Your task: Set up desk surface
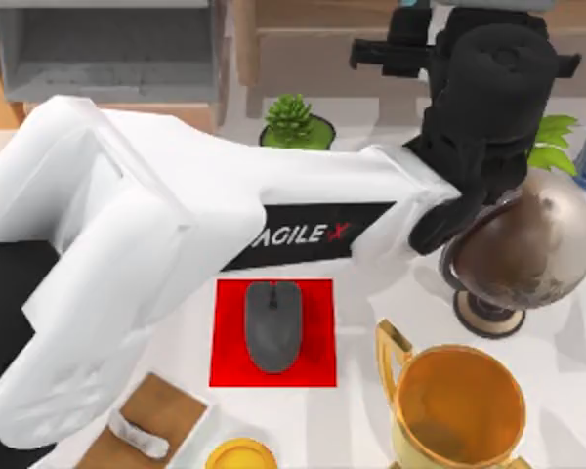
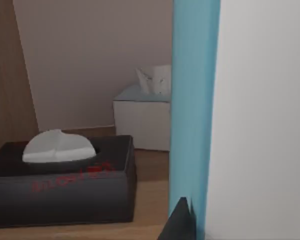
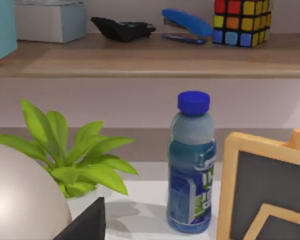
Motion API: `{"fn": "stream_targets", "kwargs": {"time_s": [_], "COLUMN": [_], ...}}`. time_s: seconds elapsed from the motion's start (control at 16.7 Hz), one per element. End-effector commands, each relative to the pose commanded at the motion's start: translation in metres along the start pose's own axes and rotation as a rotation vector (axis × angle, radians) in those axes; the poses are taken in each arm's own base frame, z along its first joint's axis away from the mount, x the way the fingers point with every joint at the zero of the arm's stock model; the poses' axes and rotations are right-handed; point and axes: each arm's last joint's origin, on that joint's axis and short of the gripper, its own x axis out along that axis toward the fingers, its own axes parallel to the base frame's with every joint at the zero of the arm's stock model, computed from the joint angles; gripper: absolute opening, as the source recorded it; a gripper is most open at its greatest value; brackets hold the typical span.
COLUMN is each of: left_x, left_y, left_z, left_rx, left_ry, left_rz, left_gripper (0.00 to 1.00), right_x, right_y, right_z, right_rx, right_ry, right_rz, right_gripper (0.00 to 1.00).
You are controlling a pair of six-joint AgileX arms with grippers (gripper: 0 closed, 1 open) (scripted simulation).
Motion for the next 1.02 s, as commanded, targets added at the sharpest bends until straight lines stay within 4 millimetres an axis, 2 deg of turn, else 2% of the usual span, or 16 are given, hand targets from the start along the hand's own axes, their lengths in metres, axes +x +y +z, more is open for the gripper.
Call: {"fn": "stream_targets", "kwargs": {"time_s": [0.24,0.42,0.6,0.78,1.02], "left_x": [-0.035,-0.056,-0.07,-0.075,-0.059], "left_y": [0.046,0.096,0.152,0.205,0.261], "left_z": [-0.003,-0.022,-0.049,-0.071,-0.087], "left_rx": [0.18,0.424,0.718,0.988,1.26], "left_ry": [0.0,0.039,0.109,0.185,0.255], "left_rz": [-0.022,-0.031,-0.043,-0.062,-0.111], "left_gripper": [0.0,0.0,0.0,0.0,0.0], "right_x": [0.0,0.0,0.0,0.0,0.0], "right_y": [0.0,0.0,0.0,0.0,0.0], "right_z": [0.0,0.0,0.0,0.0,0.0], "right_rx": [0.0,0.0,0.0,0.0,0.0], "right_ry": [0.0,0.0,0.0,0.0,0.0], "right_rz": [0.0,0.0,0.0,0.0,0.0], "right_gripper": [1.0,1.0,1.0,1.0,1.0]}}
